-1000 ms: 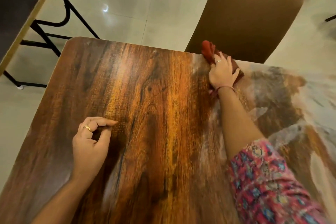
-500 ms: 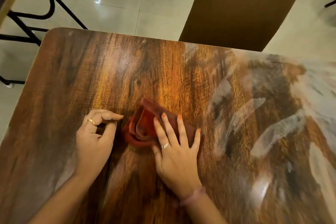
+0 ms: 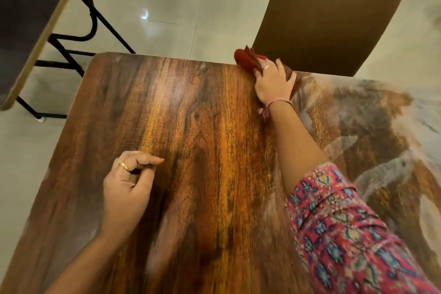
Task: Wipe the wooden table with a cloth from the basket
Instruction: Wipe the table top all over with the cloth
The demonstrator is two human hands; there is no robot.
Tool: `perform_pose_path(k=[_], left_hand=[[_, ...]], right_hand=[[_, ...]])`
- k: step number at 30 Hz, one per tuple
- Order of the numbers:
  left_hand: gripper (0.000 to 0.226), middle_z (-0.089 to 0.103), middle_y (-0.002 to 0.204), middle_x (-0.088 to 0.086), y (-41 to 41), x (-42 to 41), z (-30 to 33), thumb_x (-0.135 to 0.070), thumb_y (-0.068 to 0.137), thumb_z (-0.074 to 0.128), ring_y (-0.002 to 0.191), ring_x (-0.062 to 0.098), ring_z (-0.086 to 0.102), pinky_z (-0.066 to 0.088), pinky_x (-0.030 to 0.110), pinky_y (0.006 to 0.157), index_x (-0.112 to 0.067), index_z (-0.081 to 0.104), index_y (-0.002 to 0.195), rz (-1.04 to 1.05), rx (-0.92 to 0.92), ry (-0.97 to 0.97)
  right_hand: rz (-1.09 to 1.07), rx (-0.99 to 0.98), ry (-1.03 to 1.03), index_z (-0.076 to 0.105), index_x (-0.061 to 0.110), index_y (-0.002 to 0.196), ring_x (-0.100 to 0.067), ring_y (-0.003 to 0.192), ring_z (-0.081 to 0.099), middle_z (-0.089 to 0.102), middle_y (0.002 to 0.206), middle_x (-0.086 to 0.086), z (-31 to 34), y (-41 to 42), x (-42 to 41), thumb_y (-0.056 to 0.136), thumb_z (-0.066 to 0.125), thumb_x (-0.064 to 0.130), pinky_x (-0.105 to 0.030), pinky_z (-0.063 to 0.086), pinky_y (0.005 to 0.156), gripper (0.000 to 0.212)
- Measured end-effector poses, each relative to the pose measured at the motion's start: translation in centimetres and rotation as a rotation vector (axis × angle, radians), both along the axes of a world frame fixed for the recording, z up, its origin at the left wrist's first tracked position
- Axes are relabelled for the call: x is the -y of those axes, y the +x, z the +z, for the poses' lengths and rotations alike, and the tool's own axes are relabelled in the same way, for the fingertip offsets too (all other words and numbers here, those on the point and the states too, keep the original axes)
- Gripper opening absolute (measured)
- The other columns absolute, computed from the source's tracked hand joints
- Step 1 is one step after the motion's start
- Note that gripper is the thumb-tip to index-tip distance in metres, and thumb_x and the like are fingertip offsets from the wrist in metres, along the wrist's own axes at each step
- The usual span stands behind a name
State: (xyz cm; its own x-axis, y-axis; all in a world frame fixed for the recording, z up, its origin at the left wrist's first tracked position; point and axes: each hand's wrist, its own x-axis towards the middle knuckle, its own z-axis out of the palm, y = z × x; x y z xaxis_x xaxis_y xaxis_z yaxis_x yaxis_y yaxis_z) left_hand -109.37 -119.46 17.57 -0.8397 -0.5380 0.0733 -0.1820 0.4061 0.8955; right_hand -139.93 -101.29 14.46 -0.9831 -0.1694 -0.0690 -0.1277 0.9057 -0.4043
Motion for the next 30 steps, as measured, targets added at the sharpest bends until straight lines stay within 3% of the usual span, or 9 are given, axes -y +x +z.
perform_pose_path(k=[4, 8, 11, 14, 18, 21, 25, 30], left_hand=[[0.046, 0.062, 0.089, -0.006, -0.2, 0.5, -0.2, 0.008, 0.084, 0.058, 0.082, 0.017, 0.056, 0.042, 0.019, 0.068, -0.037, 0.064, 0.077, 0.015, 0.007, -0.005], [0.043, 0.062, 0.089, -0.008, -0.7, -0.2, -0.8, 0.008, 0.085, 0.057, 0.076, 0.009, 0.052, 0.038, 0.008, 0.065, -0.034, 0.064, 0.078, -0.008, 0.024, 0.021], [0.031, 0.062, 0.090, -0.008, -1.3, -1.5, -1.1, -0.001, 0.084, 0.057, 0.087, 0.013, 0.057, 0.043, 0.015, 0.076, -0.030, 0.063, 0.080, -0.035, 0.013, 0.014], [0.033, 0.061, 0.090, -0.006, -1.8, -2.8, -1.4, 0.004, 0.084, 0.058, 0.089, 0.004, 0.056, 0.040, 0.008, 0.078, -0.028, 0.063, 0.080, -0.068, 0.020, 0.009], [0.038, 0.061, 0.088, -0.007, -1.9, -3.8, -1.2, 0.012, 0.083, 0.057, 0.087, -0.003, 0.055, 0.037, 0.003, 0.077, -0.025, 0.064, 0.079, -0.103, 0.050, 0.013], [0.036, 0.061, 0.090, -0.008, -1.8, -3.8, -1.2, 0.014, 0.083, 0.057, 0.087, -0.001, 0.056, 0.039, 0.005, 0.080, -0.021, 0.065, 0.078, -0.106, 0.043, 0.006], [0.038, 0.061, 0.087, -0.003, -1.5, -3.8, -1.2, 0.015, 0.083, 0.057, 0.088, 0.010, 0.057, 0.041, 0.007, 0.077, -0.022, 0.064, 0.078, -0.094, 0.020, -0.024], [0.031, 0.061, 0.087, -0.002, -0.6, -3.5, -0.3, 0.013, 0.084, 0.057, 0.082, -0.001, 0.055, 0.040, 0.005, 0.067, -0.017, 0.066, 0.078, -0.069, 0.013, -0.040]], right_hand=[[0.062, -0.081, 0.008, 0.035, 0.033, 0.143, -0.019, 0.145, 0.019, 0.032, 0.153, 0.008, -0.8, 6.9, -3.6, 0.100, 0.034, 0.028, -0.059, 0.006, 0.115, 0.042], [0.028, -0.066, 0.050, 0.030, 0.035, 0.145, -0.014, 0.145, 0.016, 0.024, 0.154, 0.014, -0.7, 19.9, -7.9, 0.096, 0.036, 0.025, -0.056, 0.009, 0.114, 0.051], [0.037, -0.028, 0.130, 0.030, 0.038, 0.144, -0.012, 0.145, 0.015, 0.029, 0.152, 0.016, -0.7, 29.7, -9.9, 0.086, 0.037, 0.026, -0.057, 0.019, 0.109, 0.059], [0.091, 0.017, 0.184, 0.024, 0.043, 0.145, -0.008, 0.146, 0.008, 0.032, 0.150, 0.014, -0.7, 33.3, -10.8, 0.081, 0.037, 0.028, -0.054, 0.018, 0.108, 0.067], [0.055, -0.023, 0.083, 0.035, 0.042, 0.140, -0.013, 0.144, 0.021, 0.032, 0.151, 0.015, -0.3, 26.5, -11.4, 0.087, 0.037, 0.018, -0.057, 0.012, 0.110, 0.058], [0.004, -0.055, 0.014, 0.042, 0.037, 0.138, -0.017, 0.144, 0.021, 0.036, 0.150, 0.010, -0.2, 15.2, -12.1, 0.091, 0.045, 0.008, -0.059, 0.004, 0.112, 0.055], [-0.101, -0.017, -0.007, 0.042, 0.037, 0.138, -0.021, 0.145, 0.016, 0.032, 0.152, 0.008, -0.2, 0.8, -12.8, 0.094, 0.043, 0.012, -0.065, 0.003, 0.112, 0.050], [-0.243, 0.041, -0.015, 0.045, 0.034, 0.136, -0.023, 0.146, 0.014, 0.038, 0.149, 0.008, 0.0, -4.2, -11.5, 0.097, 0.038, 0.019, -0.064, 0.001, 0.112, 0.042]])
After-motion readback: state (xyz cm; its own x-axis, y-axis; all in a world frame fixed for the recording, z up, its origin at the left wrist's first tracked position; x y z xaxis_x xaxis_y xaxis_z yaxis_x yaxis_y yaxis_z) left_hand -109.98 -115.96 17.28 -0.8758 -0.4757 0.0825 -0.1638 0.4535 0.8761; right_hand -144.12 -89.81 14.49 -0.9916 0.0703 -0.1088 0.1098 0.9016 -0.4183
